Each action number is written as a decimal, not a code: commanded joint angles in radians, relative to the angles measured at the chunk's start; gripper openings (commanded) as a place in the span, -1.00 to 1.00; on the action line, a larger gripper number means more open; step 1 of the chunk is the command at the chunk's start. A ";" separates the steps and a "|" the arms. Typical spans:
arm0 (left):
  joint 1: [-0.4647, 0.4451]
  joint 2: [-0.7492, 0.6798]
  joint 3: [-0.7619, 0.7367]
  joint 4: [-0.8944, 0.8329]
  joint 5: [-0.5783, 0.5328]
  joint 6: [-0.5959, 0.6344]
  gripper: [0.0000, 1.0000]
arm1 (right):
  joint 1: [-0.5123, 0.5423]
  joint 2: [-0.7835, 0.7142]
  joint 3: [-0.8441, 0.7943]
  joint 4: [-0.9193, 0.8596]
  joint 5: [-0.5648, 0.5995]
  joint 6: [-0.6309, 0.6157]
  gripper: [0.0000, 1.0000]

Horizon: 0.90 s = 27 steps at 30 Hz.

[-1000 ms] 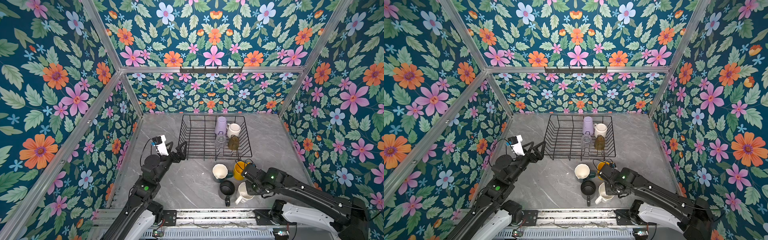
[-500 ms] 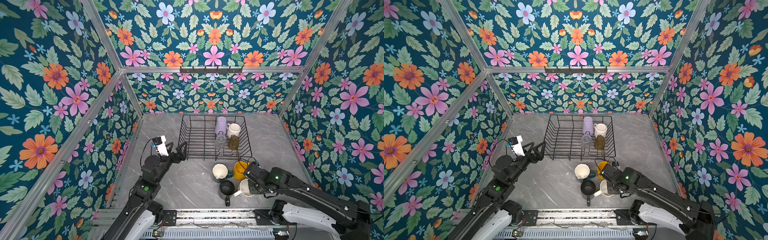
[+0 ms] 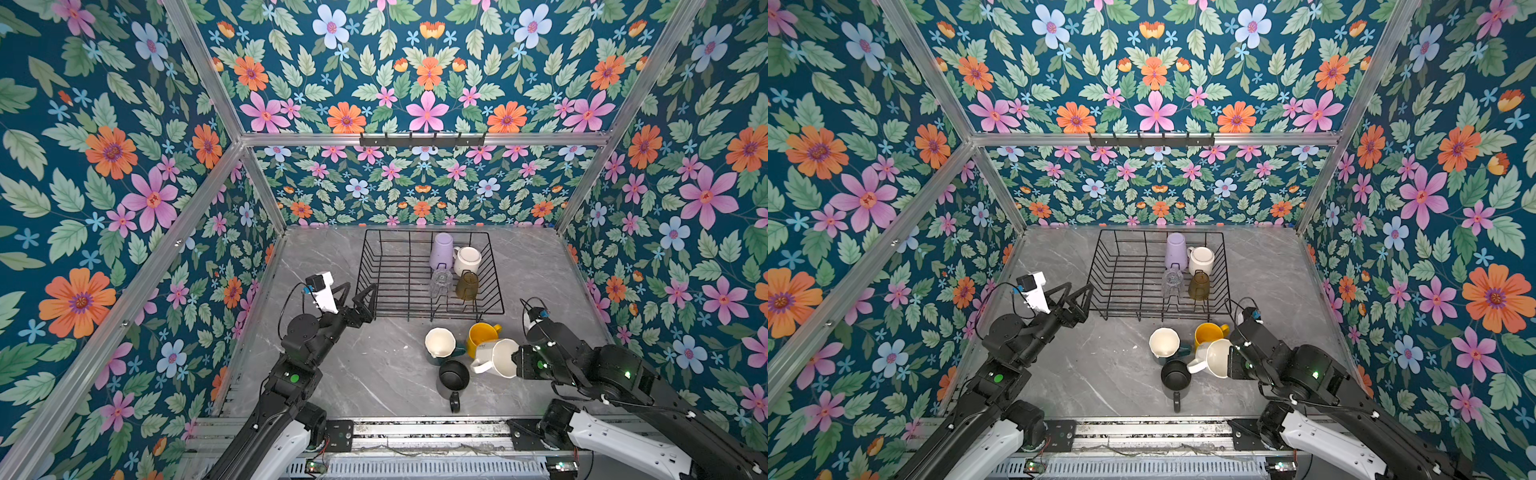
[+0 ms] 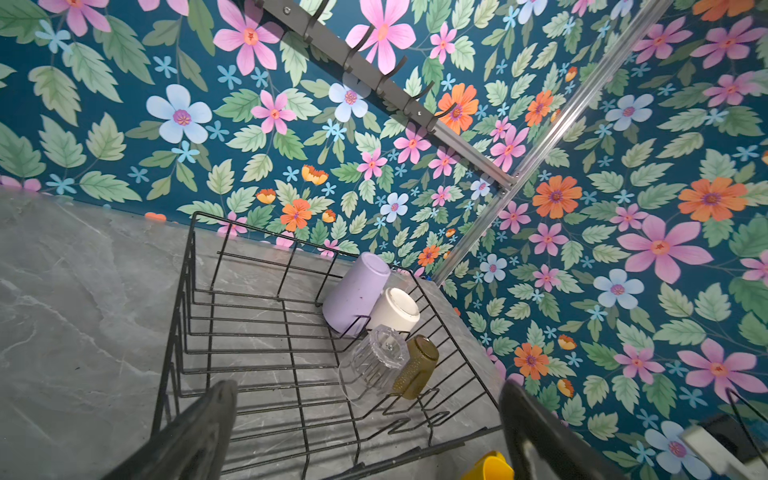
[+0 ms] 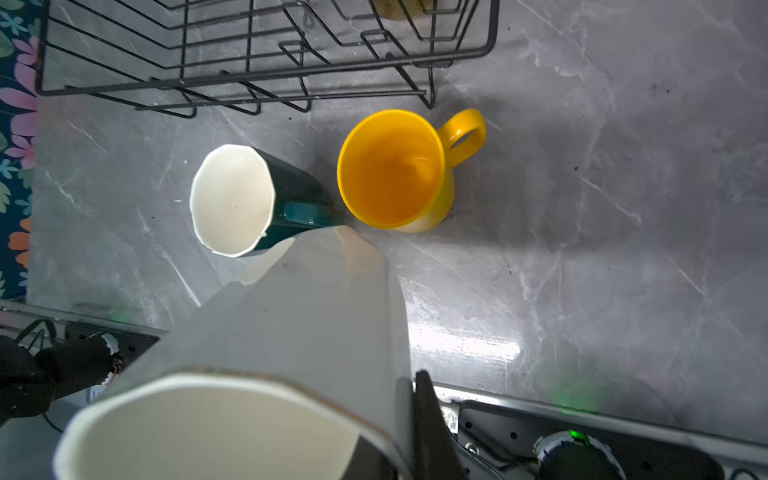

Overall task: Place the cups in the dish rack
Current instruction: 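Lift the white mug and swing it toward the left gripper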

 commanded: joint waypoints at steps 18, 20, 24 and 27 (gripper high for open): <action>0.001 0.074 -0.056 0.433 0.480 0.085 0.98 | -0.480 0.258 -0.004 0.892 -0.929 0.022 -1.00; 0.001 0.084 -0.047 0.435 0.509 0.093 0.98 | -0.484 0.294 0.014 0.940 -0.962 0.041 -1.00; 0.000 0.107 -0.030 0.440 0.583 0.107 0.98 | -0.486 0.366 0.041 1.036 -1.024 0.086 -1.00; 0.001 0.129 -0.019 0.444 0.627 0.113 0.98 | -0.486 0.414 0.058 1.115 -1.073 0.126 -1.00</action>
